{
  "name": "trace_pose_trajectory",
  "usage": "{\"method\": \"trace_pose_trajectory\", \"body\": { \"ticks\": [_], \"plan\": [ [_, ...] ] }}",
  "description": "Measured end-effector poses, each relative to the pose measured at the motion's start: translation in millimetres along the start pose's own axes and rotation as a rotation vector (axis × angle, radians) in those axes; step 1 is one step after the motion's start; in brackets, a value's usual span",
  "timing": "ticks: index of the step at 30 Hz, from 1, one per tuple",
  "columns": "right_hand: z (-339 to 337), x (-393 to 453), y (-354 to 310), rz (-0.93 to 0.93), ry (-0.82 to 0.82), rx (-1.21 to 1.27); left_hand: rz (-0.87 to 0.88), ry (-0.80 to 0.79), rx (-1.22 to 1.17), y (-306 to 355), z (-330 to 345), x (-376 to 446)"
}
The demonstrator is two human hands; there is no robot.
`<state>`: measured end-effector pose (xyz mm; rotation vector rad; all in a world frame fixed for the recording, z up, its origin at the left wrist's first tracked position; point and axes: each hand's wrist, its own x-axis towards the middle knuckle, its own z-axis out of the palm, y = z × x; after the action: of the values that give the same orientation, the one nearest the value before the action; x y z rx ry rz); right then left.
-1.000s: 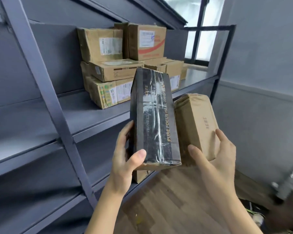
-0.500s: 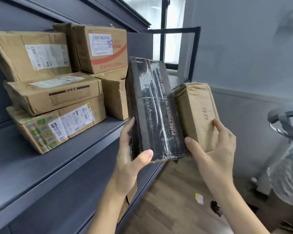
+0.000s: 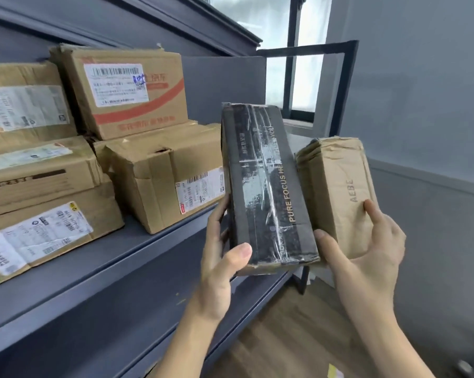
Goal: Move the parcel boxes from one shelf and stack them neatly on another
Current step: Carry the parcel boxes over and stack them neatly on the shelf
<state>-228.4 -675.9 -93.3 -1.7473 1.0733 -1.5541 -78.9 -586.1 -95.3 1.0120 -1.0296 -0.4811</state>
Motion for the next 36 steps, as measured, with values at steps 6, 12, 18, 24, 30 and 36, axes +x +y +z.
{"method": "trace_pose_trajectory", "body": {
  "ticks": [6,12,18,24,30,36],
  "plan": [
    [-11.6,83.6,33.4,-0.055,-0.047,-0.028,-0.002,0.111,-0.014,-25.0,66.9,53.9],
    [8.6,133.8,65.5,-0.073,-0.105,-0.007,-0.026,0.193,-0.024,-48.6,86.6,97.9],
    [58.4,186.1,93.2,-0.119,-0.103,-0.023,-0.025,0.17,-0.003,-82.8,83.4,150.9],
    [107.7,243.7,121.0,-0.162,-0.137,-0.087,-0.06,0.276,-0.158,-113.7,59.5,199.9],
    [148.8,323.4,158.0,-0.331,-0.132,-0.427,-0.107,0.311,-0.317,-128.1,57.2,237.5],
    [203.4,382.5,198.2,-0.592,-0.405,-0.757,-0.107,0.433,-0.337,-141.3,61.4,260.7]
  ]
}}
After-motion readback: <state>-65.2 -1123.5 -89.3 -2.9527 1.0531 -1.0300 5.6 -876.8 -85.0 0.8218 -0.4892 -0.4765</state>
